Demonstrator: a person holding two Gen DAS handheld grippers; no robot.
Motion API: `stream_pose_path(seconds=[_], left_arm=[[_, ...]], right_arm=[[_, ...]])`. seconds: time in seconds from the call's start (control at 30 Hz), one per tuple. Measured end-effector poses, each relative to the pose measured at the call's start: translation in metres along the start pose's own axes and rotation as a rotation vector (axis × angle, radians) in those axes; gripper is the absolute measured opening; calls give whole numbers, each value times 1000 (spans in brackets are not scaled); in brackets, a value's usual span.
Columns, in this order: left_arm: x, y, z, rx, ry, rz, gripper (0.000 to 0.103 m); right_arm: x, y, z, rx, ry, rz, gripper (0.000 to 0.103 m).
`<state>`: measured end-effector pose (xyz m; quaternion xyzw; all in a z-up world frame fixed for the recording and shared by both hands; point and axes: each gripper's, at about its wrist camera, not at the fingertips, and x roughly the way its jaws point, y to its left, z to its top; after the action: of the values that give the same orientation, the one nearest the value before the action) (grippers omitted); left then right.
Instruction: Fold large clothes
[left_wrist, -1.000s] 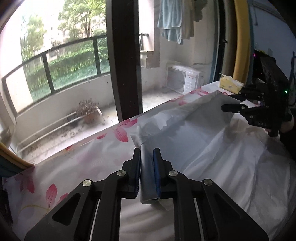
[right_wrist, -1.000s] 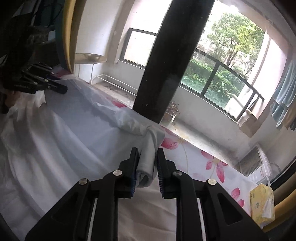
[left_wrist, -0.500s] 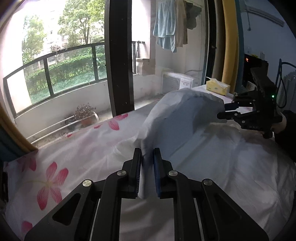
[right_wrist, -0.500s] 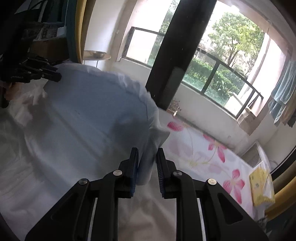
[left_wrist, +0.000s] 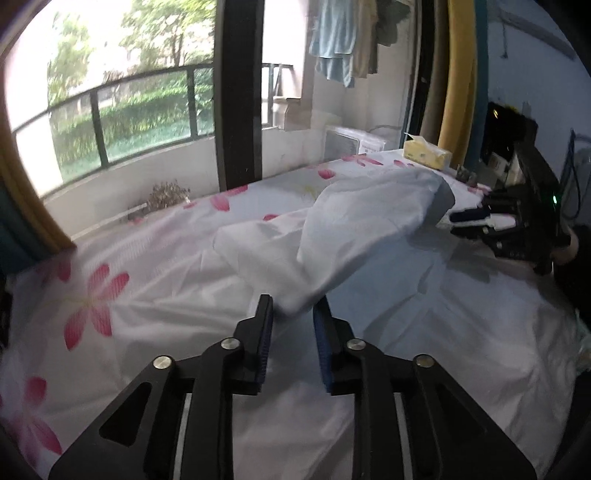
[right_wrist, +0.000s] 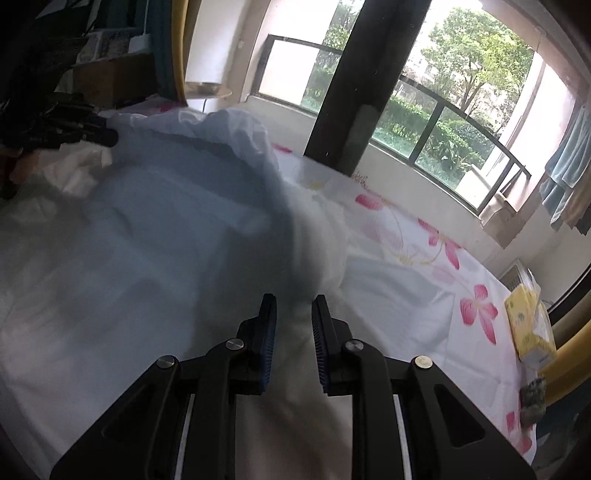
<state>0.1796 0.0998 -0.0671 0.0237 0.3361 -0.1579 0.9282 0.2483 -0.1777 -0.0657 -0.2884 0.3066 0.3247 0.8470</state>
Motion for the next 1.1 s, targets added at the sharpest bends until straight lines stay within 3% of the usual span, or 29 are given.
stream_pose_path(seconds=[0.2, 0.4, 0.5, 0.57, 0.73, 0.83, 0.9, 0.93, 0.97, 1.1], left_arm=[[-19, 9, -4, -45, -36, 1, 36], [-40, 14, 6, -111, -109, 13, 37], [-42, 17, 14, -171, -124, 9, 38], [-40, 18, 17, -201, -121, 7, 38], [-30, 20, 17, -248, -103, -5, 38], [-27, 18, 12, -264, -85, -11, 38], [-24, 15, 9, -269, -69, -19, 38], [-22, 12, 6, -270, -58, -24, 38], [-20, 10, 4, -272, -49, -27, 38], [-9, 4, -5, -299, 2, -42, 38]], right_arm=[[-21, 8, -10, -22, 15, 20, 19], [-41, -7, 29, 4, -93, 56, 20], [-31, -16, 59, 55, -141, 87, 35], [-18, -18, 75, 82, -143, 126, 52], [12, -7, 94, 143, -114, 254, 53], [28, 3, 93, 179, -64, 285, 53], [36, 14, 86, 174, -25, 312, 39], [37, 22, 81, 142, -7, 319, 17], [39, 36, 76, 84, 12, 307, 9], [32, 60, 59, 16, 34, 302, 3]])
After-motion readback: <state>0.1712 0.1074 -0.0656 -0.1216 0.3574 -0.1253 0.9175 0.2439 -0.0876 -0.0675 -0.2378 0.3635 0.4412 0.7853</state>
